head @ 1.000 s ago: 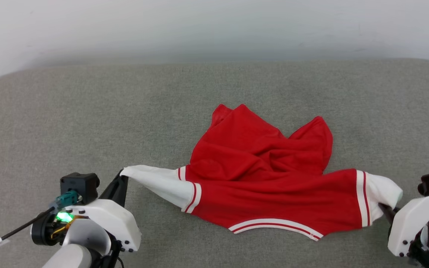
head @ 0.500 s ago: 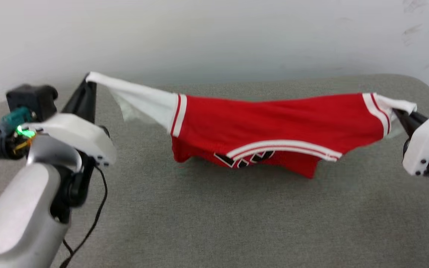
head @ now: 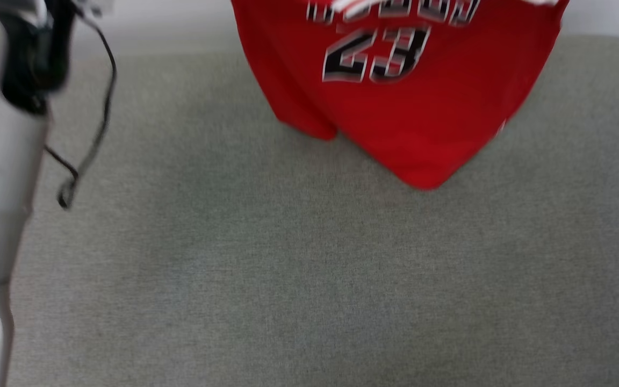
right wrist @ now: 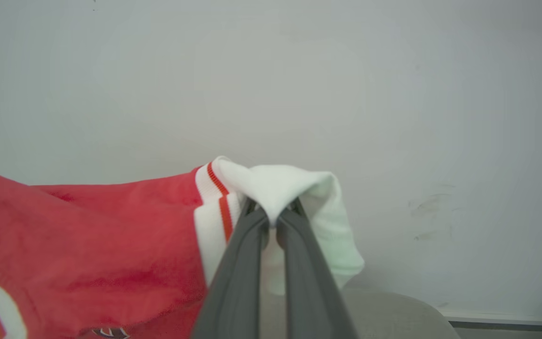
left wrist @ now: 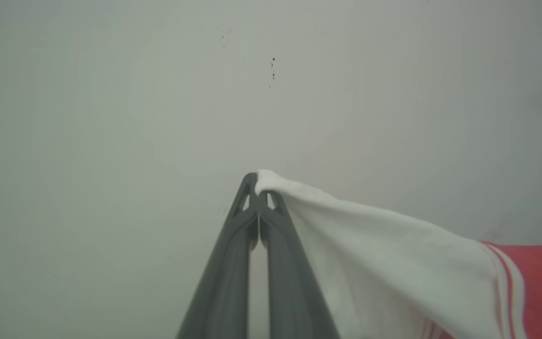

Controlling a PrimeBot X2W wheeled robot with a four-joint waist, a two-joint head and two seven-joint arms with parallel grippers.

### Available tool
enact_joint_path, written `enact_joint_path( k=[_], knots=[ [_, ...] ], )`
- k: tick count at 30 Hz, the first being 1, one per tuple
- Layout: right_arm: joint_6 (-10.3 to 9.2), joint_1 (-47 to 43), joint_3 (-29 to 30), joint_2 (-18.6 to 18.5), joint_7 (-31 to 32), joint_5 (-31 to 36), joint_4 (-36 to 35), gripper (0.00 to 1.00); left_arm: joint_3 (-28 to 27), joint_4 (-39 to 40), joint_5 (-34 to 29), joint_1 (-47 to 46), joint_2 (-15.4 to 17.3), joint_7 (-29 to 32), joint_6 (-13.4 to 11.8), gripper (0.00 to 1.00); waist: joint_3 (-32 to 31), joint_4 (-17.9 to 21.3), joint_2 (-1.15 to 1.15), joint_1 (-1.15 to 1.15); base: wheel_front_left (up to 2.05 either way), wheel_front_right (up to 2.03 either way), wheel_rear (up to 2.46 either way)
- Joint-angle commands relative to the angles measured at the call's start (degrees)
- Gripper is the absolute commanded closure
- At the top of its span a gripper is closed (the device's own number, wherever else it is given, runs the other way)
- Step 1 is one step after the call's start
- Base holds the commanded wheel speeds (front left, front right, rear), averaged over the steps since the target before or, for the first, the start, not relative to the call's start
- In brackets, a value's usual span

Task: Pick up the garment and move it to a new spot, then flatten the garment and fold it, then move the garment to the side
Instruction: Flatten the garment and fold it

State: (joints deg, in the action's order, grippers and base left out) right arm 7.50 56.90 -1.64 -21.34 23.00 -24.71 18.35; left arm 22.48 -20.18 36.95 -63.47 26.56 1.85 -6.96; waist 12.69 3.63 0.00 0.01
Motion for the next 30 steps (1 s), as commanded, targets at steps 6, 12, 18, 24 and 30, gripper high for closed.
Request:
enact_joint_path(
  k=[6,12,18,24,30],
  knots=[
    [-0.02,14.4,-2.4,0.6,-6.1,1.3,4.9,1.00,0.0,-5.6,-2.8,-14.5,-0.7,-1.7,1.3,1.00,11.0,1.0,0.00,-0.01,0.00,0.00,0.00],
    [-0.02,25.7,-5.0,1.5,-11.4,1.9,9.3,1.00,-0.1,-10.0,-4.6,-25.4,-1.1,-3.5,2.3,1.00,16.9,1.9,0.00,-0.01,0.00,0.00,0.00],
    [-0.02,32.5,-8.5,1.8,-15.0,0.5,14.0,1.00,0.1,-12.9,-5.1,-31.3,-1.7,-4.4,3.0,1.00,21.2,2.5,0.00,-0.01,0.00,0.00,0.00],
    [-0.03,34.2,-13.1,1.9,-17.6,-2.0,19.6,1.00,1.0,-16.2,-4.4,-30.2,-3.3,-5.3,3.9,1.00,24.5,2.3,0.00,-0.01,0.00,0.00,0.00],
    [-0.02,32.0,-17.7,2.6,-20.3,-5.5,27.0,1.00,1.4,-21.4,-2.5,-25.7,-5.5,-7.8,5.4,1.00,24.6,1.5,0.00,-0.01,0.00,0.00,0.00]
  ],
)
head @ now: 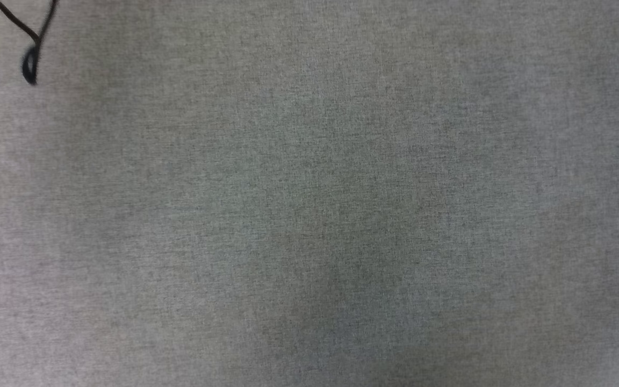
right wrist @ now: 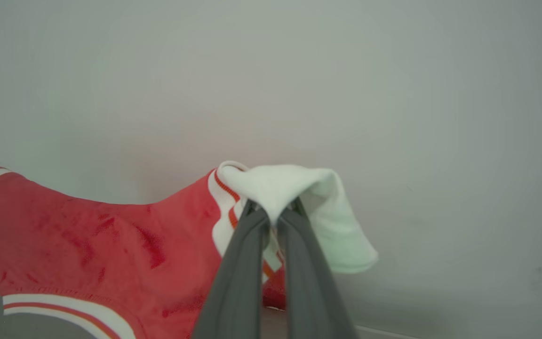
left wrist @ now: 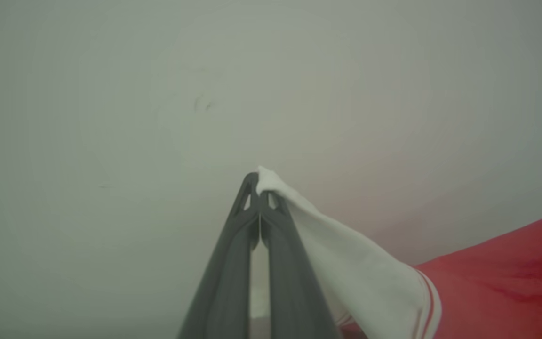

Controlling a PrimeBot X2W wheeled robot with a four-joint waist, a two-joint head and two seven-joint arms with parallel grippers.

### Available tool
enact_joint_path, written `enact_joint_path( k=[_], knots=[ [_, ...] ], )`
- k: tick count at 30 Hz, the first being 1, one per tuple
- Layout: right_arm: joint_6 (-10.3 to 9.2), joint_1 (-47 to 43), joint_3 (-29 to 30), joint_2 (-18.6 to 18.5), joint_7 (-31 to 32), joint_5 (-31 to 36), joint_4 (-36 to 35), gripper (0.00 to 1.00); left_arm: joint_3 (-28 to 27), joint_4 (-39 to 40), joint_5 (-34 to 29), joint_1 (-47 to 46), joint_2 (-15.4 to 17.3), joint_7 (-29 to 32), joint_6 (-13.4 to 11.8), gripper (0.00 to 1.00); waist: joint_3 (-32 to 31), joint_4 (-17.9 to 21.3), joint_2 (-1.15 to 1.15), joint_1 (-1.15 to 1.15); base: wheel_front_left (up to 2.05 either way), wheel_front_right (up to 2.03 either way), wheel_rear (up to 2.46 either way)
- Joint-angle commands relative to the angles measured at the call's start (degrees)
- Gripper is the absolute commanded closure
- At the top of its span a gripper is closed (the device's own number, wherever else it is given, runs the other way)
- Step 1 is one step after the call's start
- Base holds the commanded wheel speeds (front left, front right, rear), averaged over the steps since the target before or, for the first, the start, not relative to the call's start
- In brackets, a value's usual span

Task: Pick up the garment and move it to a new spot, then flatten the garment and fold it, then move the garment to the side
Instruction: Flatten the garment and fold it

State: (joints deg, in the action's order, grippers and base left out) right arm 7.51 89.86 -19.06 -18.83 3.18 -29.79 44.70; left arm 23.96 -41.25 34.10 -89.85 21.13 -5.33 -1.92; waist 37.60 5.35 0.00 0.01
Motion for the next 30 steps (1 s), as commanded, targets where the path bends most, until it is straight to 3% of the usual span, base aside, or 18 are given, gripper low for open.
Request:
enact_joint_path(
  k=[1,8,17,23,30],
  knots=[
    [-0.04,-1.7,-1.1,0.2,-0.9,-1.0,1.8,1.00,0.0,-1.3,0.6,1.9,-0.5,-1.2,0.6,1.00,-0.7,-0.3,0.00,-0.01,0.00,0.00,0.00],
    [-0.03,-11.2,-5.9,-0.2,-3.9,-6.1,6.8,1.00,-0.7,-6.8,3.5,12.7,-2.0,-6.5,3.1,1.00,-7.4,-1.6,0.00,-0.01,0.00,0.00,0.00],
    [-0.03,-29.5,-11.2,-1.3,-7.8,-11.7,4.6,1.00,-4.3,-5.8,6.9,34.0,-1.2,-9.7,3.9,1.00,-21.3,-2.4,0.00,-0.01,0.00,0.00,0.00],
    [-0.04,-42.0,-13.6,-2.8,-9.3,-13.8,1.2,1.00,-8.0,2.9,7.1,52.4,-0.4,-10.0,1.2,1.00,-29.2,-2.7,0.00,-0.01,0.00,0.00,0.00],
    [-0.04,-56.2,-12.6,-4.9,-10.6,-14.2,-3.2,1.00,-9.5,16.1,6.7,72.6,0.9,-9.9,-4.0,1.00,-35.1,-3.6,0.00,-0.01,0.00,0.00,0.00]
  ],
)
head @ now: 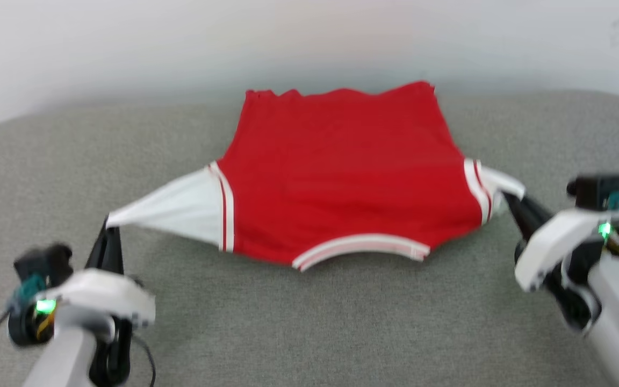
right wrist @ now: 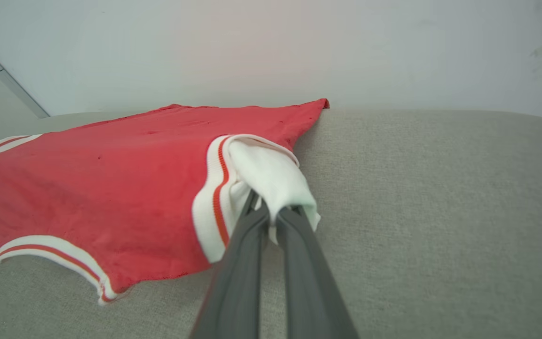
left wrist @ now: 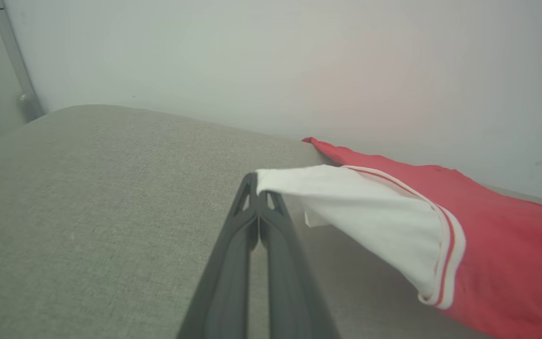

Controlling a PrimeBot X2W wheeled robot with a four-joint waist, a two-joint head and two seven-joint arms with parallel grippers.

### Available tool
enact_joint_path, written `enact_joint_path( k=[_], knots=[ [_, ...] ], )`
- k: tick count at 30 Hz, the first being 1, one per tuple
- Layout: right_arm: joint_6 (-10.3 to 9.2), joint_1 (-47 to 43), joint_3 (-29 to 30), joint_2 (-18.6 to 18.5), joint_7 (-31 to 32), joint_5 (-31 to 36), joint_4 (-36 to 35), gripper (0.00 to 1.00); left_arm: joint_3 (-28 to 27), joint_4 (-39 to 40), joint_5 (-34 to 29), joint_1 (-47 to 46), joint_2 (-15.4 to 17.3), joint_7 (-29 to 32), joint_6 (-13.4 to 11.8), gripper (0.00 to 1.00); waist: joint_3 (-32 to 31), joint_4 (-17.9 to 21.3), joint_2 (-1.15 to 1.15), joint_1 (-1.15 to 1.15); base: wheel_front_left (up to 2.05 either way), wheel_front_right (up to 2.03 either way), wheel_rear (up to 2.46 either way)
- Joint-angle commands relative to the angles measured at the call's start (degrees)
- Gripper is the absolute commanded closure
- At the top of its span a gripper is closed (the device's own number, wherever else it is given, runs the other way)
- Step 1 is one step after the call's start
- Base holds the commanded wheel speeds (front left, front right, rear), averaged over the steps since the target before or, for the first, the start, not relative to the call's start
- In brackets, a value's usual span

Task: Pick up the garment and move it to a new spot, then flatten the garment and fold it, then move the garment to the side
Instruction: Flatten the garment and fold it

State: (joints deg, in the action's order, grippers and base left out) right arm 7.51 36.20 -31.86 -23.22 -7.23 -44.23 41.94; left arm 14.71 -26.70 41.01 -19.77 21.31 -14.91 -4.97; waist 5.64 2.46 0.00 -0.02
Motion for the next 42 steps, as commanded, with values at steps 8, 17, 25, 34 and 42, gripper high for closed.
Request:
enact_joint_path(
  k=[8,17,25,34,42],
  knots=[
    [-0.04,-16.9,3.9,-1.0,0.5,1.3,-5.3,1.00,-0.4,16.3,-0.2,20.1,3.3,3.9,-8.2,1.00,-7.0,-0.8,0.00,0.02,0.00,0.00,0.00],
    [-0.05,-37.0,16.3,2.1,7.5,9.0,-16.7,1.00,0.1,30.0,-0.2,34.3,6.2,10.0,-15.0,1.00,-8.4,-1.7,0.00,0.02,0.00,0.00,0.00],
    [-0.04,-39.8,24.0,6.9,12.7,15.1,-23.7,0.00,2.8,32.5,-1.2,32.5,4.8,11.2,-15.3,1.00,-7.1,-3.1,0.00,0.02,0.00,0.00,0.00],
    [-0.03,-28.6,34.7,6.1,17.4,17.2,-26.8,0.00,4.5,34.4,-2.4,27.4,4.0,11.1,-14.0,1.00,-1.8,-5.5,0.00,0.02,0.00,0.00,0.00],
    [-0.03,-7.9,39.0,4.8,25.5,17.0,-16.8,0.00,6.6,36.0,-5.1,18.9,2.2,9.0,-11.9,1.00,11.2,-9.3,0.00,0.02,0.00,0.00,0.00]
  ],
)
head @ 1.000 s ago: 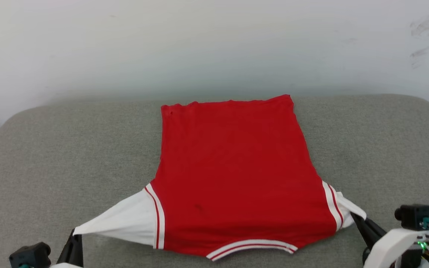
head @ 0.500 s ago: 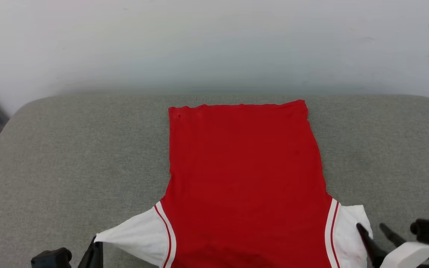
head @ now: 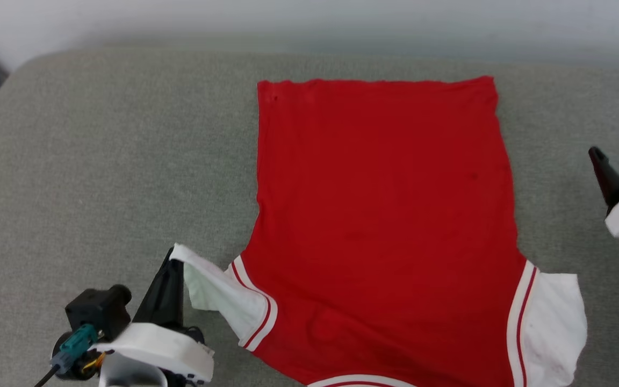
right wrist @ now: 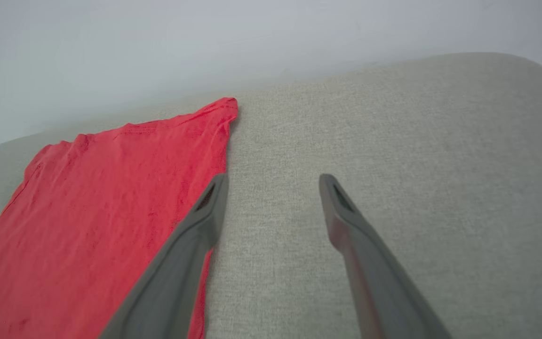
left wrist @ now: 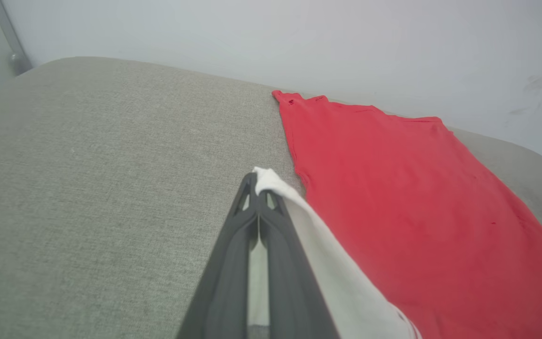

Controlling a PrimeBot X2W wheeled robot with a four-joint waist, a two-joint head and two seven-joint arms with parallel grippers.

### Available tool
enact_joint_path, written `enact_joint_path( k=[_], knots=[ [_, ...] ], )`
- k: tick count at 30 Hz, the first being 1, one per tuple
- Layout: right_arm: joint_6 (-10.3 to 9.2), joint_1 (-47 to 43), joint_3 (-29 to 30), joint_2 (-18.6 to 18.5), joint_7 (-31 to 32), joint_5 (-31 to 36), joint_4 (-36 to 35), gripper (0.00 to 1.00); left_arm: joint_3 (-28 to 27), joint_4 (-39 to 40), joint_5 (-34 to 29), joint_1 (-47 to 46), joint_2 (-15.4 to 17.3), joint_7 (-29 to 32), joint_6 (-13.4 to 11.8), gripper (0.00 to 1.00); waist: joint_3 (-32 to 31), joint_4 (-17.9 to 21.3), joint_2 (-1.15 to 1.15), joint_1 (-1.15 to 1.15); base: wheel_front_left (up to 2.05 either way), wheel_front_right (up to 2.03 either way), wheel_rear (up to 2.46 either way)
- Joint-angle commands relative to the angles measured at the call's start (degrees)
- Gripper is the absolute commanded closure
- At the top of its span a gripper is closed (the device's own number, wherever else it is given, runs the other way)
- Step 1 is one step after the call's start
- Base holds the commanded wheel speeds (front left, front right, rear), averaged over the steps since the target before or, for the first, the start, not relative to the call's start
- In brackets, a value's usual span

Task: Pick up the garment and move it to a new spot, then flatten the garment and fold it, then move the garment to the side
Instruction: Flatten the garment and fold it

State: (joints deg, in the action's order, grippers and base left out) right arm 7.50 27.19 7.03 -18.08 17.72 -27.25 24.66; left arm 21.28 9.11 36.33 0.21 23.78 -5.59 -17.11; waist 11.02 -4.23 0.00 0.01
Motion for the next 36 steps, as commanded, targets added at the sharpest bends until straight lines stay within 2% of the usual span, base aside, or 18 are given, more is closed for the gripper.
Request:
enact_joint_path(
  k=[1,9,14,21,26,27,28,29,36],
  knots=[
    [-0.01,3.6,0.0,-0.7,2.0,0.3,1.8,0.00,0.3,0.3,-0.7,-2.1,-0.6,-0.6,0.5,1.00,7.3,-3.2,0.00,-0.01,0.00,0.00,0.00],
    [-0.01,22.3,0.4,-3.7,14.7,3.3,11.6,0.00,3.3,0.3,-4.1,-9.4,-2.0,-1.9,2.2,1.00,16.0,-8.2,0.00,-0.01,0.00,0.00,0.00],
    [-0.02,30.9,-1.0,-4.8,19.0,5.0,14.5,0.00,4.7,1.2,-5.0,-12.1,-3.4,-2.6,2.9,1.00,19.8,-10.7,0.00,-0.01,0.00,0.00,0.00],
    [-0.02,38.7,-2.3,-5.4,21.5,6.8,18.5,0.00,5.9,0.8,-5.4,-14.8,-4.4,-3.0,3.9,1.00,24.0,-12.9,0.00,-0.01,0.00,0.00,0.00],
    [-0.05,38.1,-2.6,-4.8,26.7,8.1,24.8,0.00,6.4,-0.5,-5.2,-15.5,-4.9,-3.5,4.4,1.00,24.6,-13.3,0.00,-0.01,0.00,0.00,0.00],
    [-0.06,37.7,-2.2,-4.7,28.2,8.4,26.4,0.07,6.5,-0.7,-5.1,-15.6,-5.0,-3.6,4.3,1.00,24.4,-13.3,0.00,-0.01,0.00,0.00,0.00],
    [-0.06,37.2,-1.9,-4.4,29.1,8.6,27.4,0.64,6.6,-1.1,-5.1,-15.7,-5.1,-3.7,4.4,1.00,24.2,-13.4,0.00,-0.01,0.00,0.00,0.00],
    [-0.06,37.2,-1.7,-4.1,29.4,8.8,27.9,1.00,6.6,-1.4,-5.0,-15.7,-5.2,-3.7,4.5,1.00,23.9,-13.4,0.00,-0.01,0.00,0.00,0.00],
    [-0.03,38.1,-3.9,-6.1,24.7,9.4,24.6,1.00,6.5,-3.6,-3.8,-13.9,-5.2,-3.8,4.3,1.00,19.6,-12.4,0.00,-0.01,0.00,0.00,0.00]
  ],
)
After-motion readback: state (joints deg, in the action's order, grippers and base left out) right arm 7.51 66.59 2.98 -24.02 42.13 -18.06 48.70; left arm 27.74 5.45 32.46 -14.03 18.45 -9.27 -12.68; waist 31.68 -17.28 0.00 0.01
